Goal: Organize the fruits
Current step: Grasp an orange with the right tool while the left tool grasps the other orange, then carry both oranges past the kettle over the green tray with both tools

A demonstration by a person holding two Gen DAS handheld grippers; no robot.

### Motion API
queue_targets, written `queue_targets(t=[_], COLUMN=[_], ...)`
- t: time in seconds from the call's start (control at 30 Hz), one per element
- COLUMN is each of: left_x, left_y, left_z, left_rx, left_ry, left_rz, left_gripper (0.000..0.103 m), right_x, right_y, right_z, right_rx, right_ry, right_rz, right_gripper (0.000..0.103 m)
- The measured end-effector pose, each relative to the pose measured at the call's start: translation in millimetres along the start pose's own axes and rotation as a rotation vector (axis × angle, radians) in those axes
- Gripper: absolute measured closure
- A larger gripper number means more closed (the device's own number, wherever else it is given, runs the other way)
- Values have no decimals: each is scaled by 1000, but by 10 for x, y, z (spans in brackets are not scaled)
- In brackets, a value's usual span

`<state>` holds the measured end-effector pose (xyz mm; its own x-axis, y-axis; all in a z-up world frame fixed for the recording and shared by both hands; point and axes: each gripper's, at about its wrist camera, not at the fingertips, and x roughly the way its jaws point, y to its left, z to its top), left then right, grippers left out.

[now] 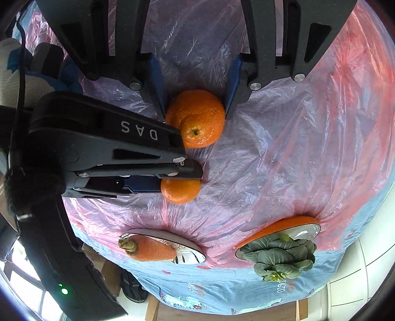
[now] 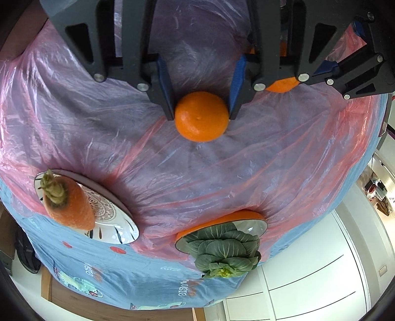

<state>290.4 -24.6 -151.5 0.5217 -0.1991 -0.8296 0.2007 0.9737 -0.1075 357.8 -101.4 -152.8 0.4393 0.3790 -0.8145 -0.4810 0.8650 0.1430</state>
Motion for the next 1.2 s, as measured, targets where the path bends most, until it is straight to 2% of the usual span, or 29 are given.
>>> queue_targets(t=[0.2, 0.47, 0.73, 1.0, 1.2], left_x=[-18, -124, -289, -715, -1108], left_y=[-4, 10, 6, 68, 21], left_z=[-2, -21, -50, -153, -327], left_rx=[2, -28, -66, -102, -110], left_ry=[-19, -44, -80, -124, -153], left_rz=[7, -4, -31, -52, -85], left_gripper=[65, 65, 65, 65, 65], right_x=[-27, -279, -840, -1489, -2037], right_y=[-51, -111, -5, 49, 2], right_z=[-11, -16, -112, -468, -855], right_rx=[26, 83, 94, 127, 200], right_ry=[-14, -80, -178, -219, -239], right_rz=[34, 82, 93, 137, 265], right_gripper=[59, 60, 59, 59, 59])
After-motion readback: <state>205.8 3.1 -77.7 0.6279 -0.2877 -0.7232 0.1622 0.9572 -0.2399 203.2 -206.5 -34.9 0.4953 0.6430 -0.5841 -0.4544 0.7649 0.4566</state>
